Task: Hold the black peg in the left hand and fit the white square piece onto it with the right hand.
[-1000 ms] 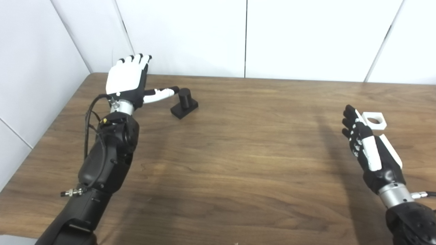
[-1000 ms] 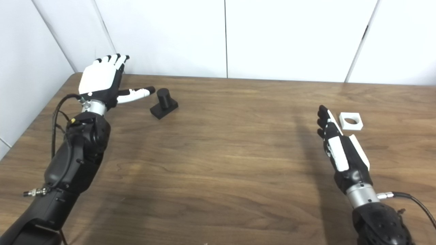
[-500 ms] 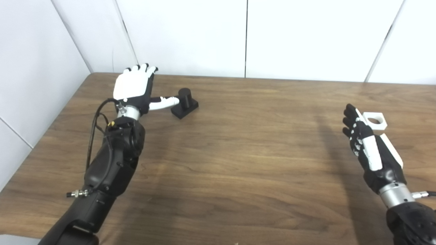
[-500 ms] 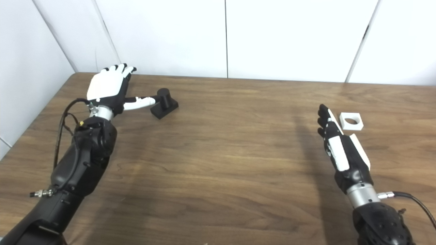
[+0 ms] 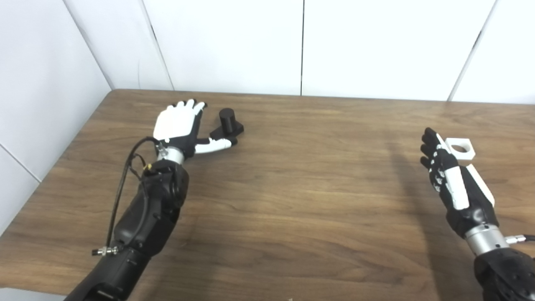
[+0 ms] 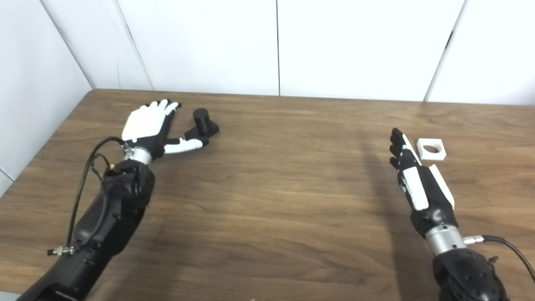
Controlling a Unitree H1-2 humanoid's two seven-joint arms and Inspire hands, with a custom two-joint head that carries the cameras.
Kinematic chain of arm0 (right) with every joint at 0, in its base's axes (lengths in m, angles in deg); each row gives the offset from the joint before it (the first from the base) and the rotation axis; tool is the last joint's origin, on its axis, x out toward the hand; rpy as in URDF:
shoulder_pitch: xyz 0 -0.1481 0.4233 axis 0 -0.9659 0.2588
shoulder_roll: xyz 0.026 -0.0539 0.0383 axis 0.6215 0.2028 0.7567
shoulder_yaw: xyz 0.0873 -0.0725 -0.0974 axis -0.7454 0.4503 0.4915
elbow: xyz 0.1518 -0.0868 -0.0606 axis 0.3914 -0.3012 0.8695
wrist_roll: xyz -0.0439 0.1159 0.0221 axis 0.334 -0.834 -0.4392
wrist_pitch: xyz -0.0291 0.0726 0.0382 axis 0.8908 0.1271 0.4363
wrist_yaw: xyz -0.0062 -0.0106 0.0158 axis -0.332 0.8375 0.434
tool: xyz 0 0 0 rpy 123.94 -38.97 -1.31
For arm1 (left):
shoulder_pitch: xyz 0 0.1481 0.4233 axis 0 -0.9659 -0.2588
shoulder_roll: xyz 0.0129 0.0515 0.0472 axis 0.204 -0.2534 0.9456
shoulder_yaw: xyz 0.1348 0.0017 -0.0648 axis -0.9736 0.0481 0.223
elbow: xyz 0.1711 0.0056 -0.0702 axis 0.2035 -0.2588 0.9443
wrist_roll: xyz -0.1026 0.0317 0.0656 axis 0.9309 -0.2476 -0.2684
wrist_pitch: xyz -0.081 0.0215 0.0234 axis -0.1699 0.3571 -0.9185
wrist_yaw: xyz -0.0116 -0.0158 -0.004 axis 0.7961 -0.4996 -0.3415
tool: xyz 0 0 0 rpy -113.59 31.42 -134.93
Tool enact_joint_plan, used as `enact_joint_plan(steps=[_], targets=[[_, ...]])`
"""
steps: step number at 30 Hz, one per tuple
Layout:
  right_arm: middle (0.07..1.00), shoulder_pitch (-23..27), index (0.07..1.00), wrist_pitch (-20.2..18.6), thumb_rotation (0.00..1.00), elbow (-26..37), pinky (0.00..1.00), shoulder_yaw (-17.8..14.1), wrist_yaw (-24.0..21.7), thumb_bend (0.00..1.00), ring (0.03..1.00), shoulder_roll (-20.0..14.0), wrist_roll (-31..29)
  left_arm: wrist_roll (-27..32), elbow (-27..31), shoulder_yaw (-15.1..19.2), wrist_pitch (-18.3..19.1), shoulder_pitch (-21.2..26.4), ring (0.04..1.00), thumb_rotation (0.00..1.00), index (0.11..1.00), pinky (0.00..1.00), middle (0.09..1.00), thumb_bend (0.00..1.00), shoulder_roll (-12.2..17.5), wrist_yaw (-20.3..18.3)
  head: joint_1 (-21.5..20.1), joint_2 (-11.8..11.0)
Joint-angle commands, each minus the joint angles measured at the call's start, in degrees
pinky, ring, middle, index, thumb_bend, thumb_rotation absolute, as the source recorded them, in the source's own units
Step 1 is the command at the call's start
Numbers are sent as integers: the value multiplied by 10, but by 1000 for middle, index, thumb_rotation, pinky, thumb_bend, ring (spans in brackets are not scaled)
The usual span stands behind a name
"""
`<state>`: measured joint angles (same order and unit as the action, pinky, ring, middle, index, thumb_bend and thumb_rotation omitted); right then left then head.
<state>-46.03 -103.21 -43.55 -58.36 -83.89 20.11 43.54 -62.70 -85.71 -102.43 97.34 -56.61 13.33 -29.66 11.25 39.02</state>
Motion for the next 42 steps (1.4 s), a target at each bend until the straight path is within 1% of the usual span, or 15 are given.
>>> enact_joint_plan(steps=[1, 8, 13, 16, 17, 19, 20, 21, 22, 24, 29, 35, 42], targets=[[1000, 21, 1000, 6, 1000, 18, 1000, -5, 0, 848, 1000, -4, -4, -4, 5, 3, 9, 15, 1000, 814, 924, 1000, 1000, 999, 2, 18, 0, 1], [1000, 22, 1000, 6, 1000, 19, 1000, -8, 2, 856, 1000, -4, -4, -7, -3, -10, 12, 11, 1000, 817, 924, 1000, 1000, 993, -6, 23, -1, 1], [1000, 20, 1000, 2, 1000, 25, 1000, -10, 0, 859, 1000, -7, -4, -6, -13, -14, 10, 12, 1000, 760, 896, 1000, 1000, 941, -8, 36, -4, 4], [1000, 20, 1000, 1, 1000, 28, 1000, -10, 0, 846, 1000, -8, -4, -6, -20, -14, 7, 12, 1000, 696, 850, 1000, 1000, 886, -10, 50, -5, 4], [1000, 19, 1000, -1, 1000, 29, 1000, -11, 0, 844, 1000, -9, -4, -3, -25, -12, 4, 12, 1000, 686, 844, 1000, 1000, 879, -11, 63, -6, 5], [1000, 18, 1000, -4, 1000, 32, 1000, -11, -1, 860, 1000, -10, -4, 2, -37, -8, -4, 13, 1000, 607, 770, 1000, 1000, 825, -14, 91, -7, 6], [1000, 18, 1000, -4, 1000, 32, 1000, -12, -2, 860, 1000, -11, -5, 3, -44, -6, -6, 14, 1000, 602, 765, 1000, 1000, 821, -16, 105, -7, 6], [1000, 17, 1000, -4, 1000, 33, 1000, -13, -3, 859, 1000, -11, -7, 5, -51, -5, -7, 16, 1000, 567, 732, 1000, 1000, 788, -17, 114, -7, 7], [1000, 17, 1000, -4, 1000, 33, 1000, -13, -3, 856, 1000, -11, -8, 7, -57, -4, -9, 17, 1000, 558, 723, 1000, 1000, 776, -17, 123, -7, 7], [1000, 17, 1000, -5, 1000, 33, 1000, -13, -3, 854, 1000, -12, -9, 11, -64, -3, -11, 20, 1000, 552, 715, 1000, 1000, 756, -17, 134, -7, 7], [1000, 14, 1000, -7, 1000, 35, 1000, -14, -1, 860, 1000, -12, -7, 21, -88, 0, -25, 27, 1000, 571, 717, 1000, 1000, 749, -15, 164, -7, 8], [1000, 9, 1000, -12, 1000, 41, 1000, -15, -1, 875, 1000, -12, -7, 33, -122, 1, -39, 41, 1000, 539, 706, 1000, 1000, 748, -13, 200, -10, 10], [1000, 6, 1000, -17, 1000, 51, 1000, -18, -1, 854, 1000, -13, -8, 40, -154, -4, -39, 58, 1000, 521, 704, 1000, 1000, 737, -14, 215, -12, 12]])
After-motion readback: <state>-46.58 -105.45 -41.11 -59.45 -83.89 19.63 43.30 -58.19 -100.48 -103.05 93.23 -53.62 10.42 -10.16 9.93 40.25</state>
